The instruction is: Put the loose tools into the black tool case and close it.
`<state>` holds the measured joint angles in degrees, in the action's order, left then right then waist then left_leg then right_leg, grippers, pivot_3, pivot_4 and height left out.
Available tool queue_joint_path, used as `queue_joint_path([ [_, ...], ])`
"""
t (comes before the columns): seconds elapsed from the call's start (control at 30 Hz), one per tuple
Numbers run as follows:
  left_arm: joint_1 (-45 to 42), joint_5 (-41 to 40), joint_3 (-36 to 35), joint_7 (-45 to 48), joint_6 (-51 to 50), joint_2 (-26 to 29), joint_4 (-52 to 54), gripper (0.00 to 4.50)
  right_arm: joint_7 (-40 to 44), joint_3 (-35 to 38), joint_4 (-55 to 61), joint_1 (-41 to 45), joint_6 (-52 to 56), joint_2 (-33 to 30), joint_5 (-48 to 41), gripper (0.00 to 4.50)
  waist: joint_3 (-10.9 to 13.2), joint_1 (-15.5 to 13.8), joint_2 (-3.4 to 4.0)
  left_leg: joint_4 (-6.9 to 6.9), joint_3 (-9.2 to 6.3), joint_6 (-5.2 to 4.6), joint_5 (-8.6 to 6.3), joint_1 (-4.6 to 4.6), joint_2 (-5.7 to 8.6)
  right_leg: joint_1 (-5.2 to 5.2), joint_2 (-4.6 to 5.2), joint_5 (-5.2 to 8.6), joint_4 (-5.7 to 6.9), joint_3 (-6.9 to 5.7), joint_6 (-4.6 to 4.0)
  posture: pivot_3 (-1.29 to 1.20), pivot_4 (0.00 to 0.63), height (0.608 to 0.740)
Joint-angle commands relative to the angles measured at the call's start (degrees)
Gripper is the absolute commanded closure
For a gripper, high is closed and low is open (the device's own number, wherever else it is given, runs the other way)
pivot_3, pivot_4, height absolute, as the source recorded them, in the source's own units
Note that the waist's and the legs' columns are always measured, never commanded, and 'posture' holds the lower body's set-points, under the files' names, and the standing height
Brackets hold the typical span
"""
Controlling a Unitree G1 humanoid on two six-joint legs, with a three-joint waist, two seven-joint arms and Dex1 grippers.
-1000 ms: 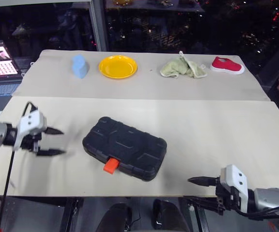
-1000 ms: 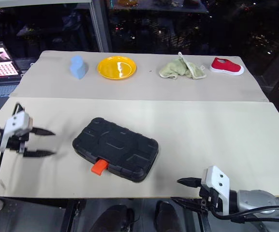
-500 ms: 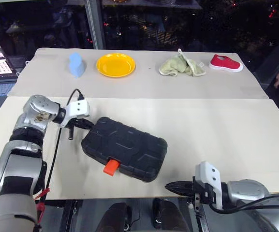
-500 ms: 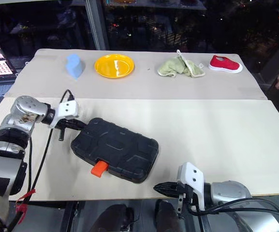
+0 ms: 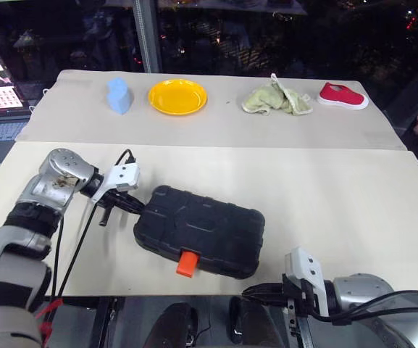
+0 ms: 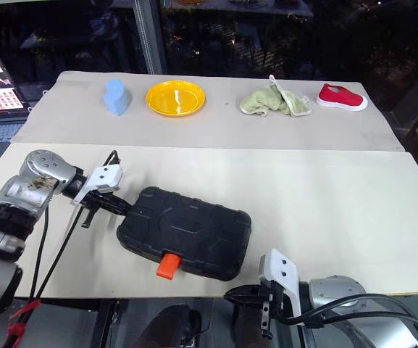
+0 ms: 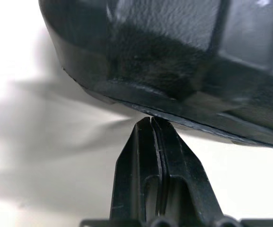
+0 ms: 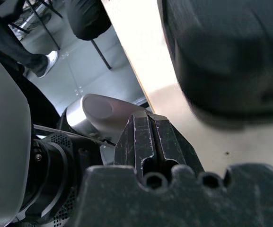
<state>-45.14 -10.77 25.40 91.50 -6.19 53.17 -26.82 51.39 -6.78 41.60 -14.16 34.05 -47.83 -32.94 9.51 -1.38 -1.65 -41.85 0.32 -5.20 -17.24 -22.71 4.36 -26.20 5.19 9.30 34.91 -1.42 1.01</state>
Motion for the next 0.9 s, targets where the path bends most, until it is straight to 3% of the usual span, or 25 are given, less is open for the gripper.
queue_joint_path([
  [0.03,2.0,-3.7,1.3,1.0,-1.6,2.7,7.4,4.43,1.7,1.3,3.7,-1.0,1.5,-1.8,-3.4,4.50,0.0,-0.1,0.02,0.01,0.00,0.02,0.01,0.06,0.00,0.02,-0.01,0.00,0.02,0.02,0.00,0.00,0.150,0.740],
  [0.23,4.6,-6.1,-0.4,1.0,-7.4,3.3,13.8,4.43,-0.8,1.3,5.4,-1.1,2.7,-1.2,-4.8,4.50,0.0,-0.2,0.01,-0.01,-0.02,0.13,0.08,0.11,0.00,0.09,-0.04,0.01,0.07,0.03,-0.02,0.00,0.150,0.740],
  [0.4,6.9,-7.6,-1.7,1.0,-11.3,3.1,18.5,4.43,-6.4,1.0,2.7,1.8,1.7,1.4,0.5,4.50,0.0,-0.3,0.01,-0.01,0.02,0.16,0.10,0.24,0.01,0.14,-0.07,0.01,0.09,0.11,-0.01,0.00,0.150,0.740],
  [0.9,12.5,-8.1,-5.2,0.3,-15.4,-0.2,26.6,4.43,-13.0,8.6,-5.6,5.4,-0.9,5.2,7.3,4.50,0.0,-0.7,0.02,0.02,0.10,0.28,0.18,0.41,0.00,0.19,-0.25,0.01,0.18,0.46,-0.05,0.00,0.150,0.740],
])
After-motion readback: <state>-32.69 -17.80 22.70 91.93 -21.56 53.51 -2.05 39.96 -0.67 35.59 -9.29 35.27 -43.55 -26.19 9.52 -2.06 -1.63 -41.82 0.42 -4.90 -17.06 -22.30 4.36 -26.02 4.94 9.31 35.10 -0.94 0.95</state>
